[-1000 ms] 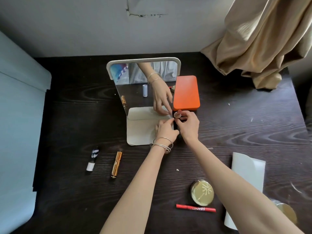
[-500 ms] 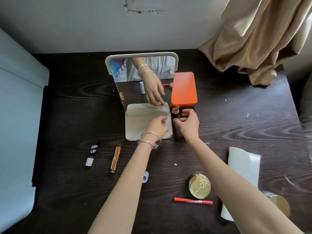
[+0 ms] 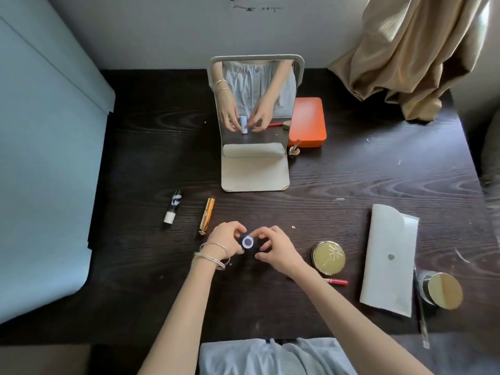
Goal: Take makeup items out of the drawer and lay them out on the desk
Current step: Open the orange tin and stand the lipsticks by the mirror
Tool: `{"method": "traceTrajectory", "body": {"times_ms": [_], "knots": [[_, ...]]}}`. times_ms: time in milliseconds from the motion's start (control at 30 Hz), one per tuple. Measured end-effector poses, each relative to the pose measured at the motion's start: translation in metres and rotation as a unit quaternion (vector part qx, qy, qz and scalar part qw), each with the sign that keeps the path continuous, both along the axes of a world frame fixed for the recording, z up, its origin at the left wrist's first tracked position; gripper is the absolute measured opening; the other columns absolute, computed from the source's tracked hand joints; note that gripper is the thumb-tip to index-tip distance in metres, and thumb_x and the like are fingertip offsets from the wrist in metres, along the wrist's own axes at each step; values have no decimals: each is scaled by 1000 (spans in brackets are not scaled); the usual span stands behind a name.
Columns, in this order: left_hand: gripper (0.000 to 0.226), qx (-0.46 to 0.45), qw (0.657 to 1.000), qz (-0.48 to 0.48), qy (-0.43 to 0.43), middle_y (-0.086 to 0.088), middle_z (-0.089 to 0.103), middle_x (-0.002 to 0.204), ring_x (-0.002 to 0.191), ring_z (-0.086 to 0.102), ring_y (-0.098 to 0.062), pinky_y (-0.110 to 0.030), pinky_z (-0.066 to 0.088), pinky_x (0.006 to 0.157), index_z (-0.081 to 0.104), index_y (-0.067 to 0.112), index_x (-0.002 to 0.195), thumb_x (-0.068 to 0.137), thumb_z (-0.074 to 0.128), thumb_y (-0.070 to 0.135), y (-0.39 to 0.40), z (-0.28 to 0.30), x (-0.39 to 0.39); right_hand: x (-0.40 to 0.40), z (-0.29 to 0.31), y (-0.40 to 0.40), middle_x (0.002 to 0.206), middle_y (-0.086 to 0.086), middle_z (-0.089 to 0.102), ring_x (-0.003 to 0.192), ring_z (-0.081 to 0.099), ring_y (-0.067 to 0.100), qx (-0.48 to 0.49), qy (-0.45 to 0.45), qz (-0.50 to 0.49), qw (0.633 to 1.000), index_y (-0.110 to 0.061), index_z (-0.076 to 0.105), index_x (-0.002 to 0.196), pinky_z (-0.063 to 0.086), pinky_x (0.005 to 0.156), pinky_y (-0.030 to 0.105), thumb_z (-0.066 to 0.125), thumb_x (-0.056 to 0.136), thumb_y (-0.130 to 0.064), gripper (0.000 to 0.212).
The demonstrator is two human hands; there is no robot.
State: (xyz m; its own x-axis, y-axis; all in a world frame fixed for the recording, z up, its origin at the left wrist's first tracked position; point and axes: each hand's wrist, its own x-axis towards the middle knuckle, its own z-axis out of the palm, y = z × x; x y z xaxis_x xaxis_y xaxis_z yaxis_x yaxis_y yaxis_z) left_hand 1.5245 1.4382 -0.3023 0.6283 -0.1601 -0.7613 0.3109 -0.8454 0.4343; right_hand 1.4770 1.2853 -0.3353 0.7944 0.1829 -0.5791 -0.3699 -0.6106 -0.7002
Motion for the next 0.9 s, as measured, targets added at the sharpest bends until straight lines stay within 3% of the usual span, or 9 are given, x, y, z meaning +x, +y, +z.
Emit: {"method": "traceTrajectory", "body": {"times_ms": [100,233,500,667,800,900], "knots": [[36,-44,996,78,-21,0,66,110,106,60,-15,-20,41,86,63,15,110,76,72,7,-8,-6,-14,-5,-4,12,100,-4,46,75,59,11,-21,-17,-50,998,-21,62,105,52,85,35,71,76,-10,32],[24,-64,988,124,-60,-3,67,105,101,61,-19,-32,49,89,65,15,102,79,70,13,-23,-4,-17,-3,-1,13,93,-5,51,73,59,13,-26,-61,-125,990,-19,62,92,52,80,37,70,78,-16,16],[37,-149,975,121,-111,-7,65,116,105,62,-22,-30,46,97,63,11,114,79,63,0,-70,19,21,35,18,-30,91,3,64,83,63,18,-44,-137,-229,963,-11,65,93,52,81,36,67,78,-10,15],[43,-200,964,153,-84,-10,59,126,115,58,-25,-38,46,101,55,6,123,81,59,-2,-117,23,59,80,21,-65,98,5,65,85,60,13,-75,-153,-297,939,-11,65,98,48,80,28,66,80,-10,18],[47,-268,937,223,-28,-12,59,127,116,57,-23,-26,45,94,52,3,126,81,54,-10,-149,17,88,117,16,-92,102,6,65,91,61,16,-90,-142,-341,925,-10,65,102,47,82,29,65,81,-12,21],[49,-299,923,242,-9,-18,61,123,118,57,-28,-27,45,95,54,-1,124,78,46,-17,-170,5,108,141,7,-107,102,7,65,93,62,19,-95,-134,-361,918,-10,65,103,46,81,29,65,82,-13,21]]}}
